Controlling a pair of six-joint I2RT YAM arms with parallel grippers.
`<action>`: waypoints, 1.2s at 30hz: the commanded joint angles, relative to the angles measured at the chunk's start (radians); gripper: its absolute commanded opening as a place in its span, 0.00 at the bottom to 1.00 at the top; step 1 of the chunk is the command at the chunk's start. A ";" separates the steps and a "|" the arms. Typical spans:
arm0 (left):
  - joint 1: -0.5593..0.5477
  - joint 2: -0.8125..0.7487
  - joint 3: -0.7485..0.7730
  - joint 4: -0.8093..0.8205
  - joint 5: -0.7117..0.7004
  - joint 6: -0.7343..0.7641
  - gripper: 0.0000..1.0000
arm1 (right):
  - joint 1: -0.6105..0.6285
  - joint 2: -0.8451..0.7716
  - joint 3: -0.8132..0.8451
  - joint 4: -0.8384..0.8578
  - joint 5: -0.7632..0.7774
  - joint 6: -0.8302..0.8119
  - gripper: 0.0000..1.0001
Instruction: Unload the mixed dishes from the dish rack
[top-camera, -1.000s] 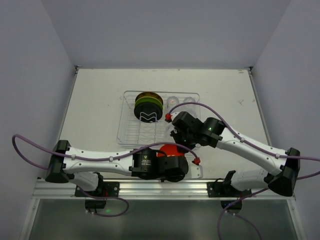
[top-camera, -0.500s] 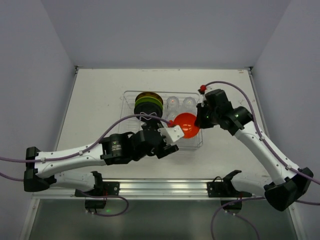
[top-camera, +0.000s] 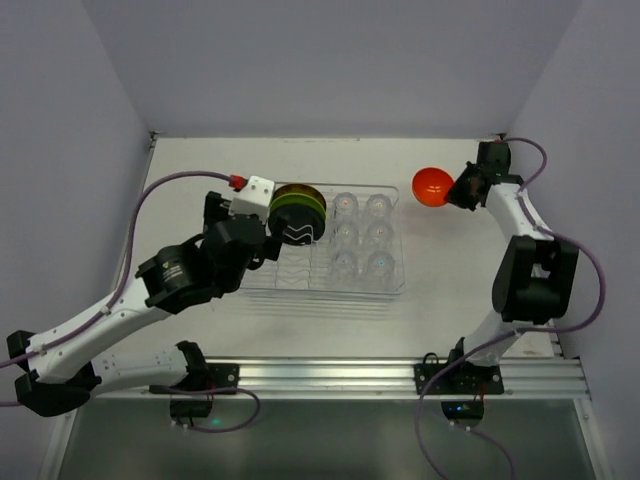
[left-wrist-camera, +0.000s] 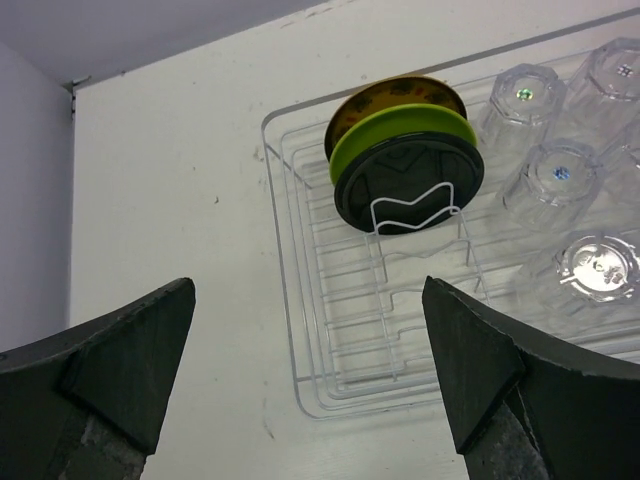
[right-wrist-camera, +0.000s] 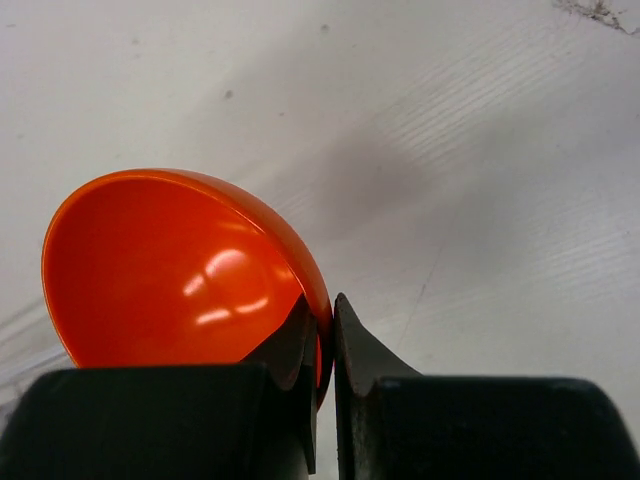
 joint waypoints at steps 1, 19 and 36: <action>0.001 -0.098 -0.050 -0.091 0.020 -0.124 1.00 | -0.018 0.115 0.109 0.065 0.043 0.001 0.00; 0.180 -0.201 -0.275 0.149 0.321 -0.023 1.00 | -0.045 0.376 0.266 -0.025 -0.012 -0.101 0.08; 0.202 -0.056 -0.160 0.219 0.339 -0.550 1.00 | -0.059 0.073 0.104 -0.025 0.092 0.066 0.89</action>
